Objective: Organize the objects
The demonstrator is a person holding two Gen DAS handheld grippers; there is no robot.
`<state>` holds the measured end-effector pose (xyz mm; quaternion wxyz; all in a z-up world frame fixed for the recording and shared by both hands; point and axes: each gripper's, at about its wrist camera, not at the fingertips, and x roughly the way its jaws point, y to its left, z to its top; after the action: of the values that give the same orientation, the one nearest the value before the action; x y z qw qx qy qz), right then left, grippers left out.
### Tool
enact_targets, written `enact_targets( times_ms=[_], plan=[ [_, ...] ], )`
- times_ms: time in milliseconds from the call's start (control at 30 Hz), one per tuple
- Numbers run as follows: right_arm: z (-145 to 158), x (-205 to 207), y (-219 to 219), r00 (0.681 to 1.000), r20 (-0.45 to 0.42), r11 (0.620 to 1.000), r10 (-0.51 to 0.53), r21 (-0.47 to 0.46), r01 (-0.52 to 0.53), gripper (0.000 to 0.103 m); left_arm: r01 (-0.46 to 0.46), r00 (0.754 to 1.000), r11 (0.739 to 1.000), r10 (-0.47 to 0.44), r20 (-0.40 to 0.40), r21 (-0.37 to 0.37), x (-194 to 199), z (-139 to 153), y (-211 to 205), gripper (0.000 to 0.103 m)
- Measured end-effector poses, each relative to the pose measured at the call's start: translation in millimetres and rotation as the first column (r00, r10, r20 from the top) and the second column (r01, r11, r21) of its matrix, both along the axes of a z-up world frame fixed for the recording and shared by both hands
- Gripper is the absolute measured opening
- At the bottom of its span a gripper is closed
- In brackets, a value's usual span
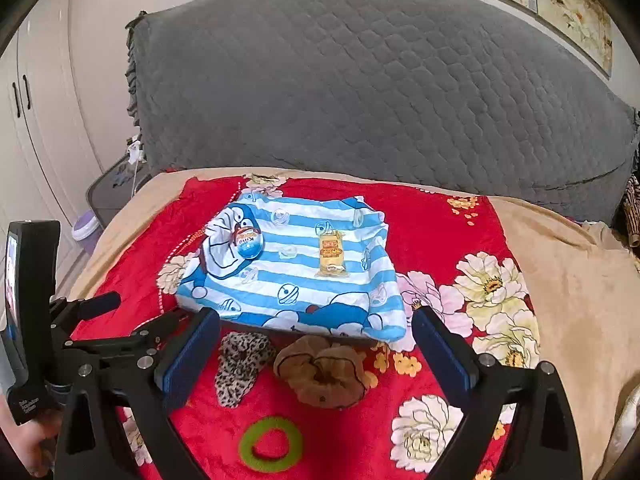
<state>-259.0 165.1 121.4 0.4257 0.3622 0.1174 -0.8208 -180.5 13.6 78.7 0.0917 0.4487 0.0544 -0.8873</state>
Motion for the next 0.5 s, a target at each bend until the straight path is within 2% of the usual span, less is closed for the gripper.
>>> enact_targets(
  times_ms=[500],
  plan=[
    [22.7,44.9,44.0,1.000,-0.011,0.999,-0.004,-0.042,0.003,0.097,-0.033,0.999,0.999,0.032,-0.010,-0.041,60.3,21.0,3.2,0.086]
  ],
)
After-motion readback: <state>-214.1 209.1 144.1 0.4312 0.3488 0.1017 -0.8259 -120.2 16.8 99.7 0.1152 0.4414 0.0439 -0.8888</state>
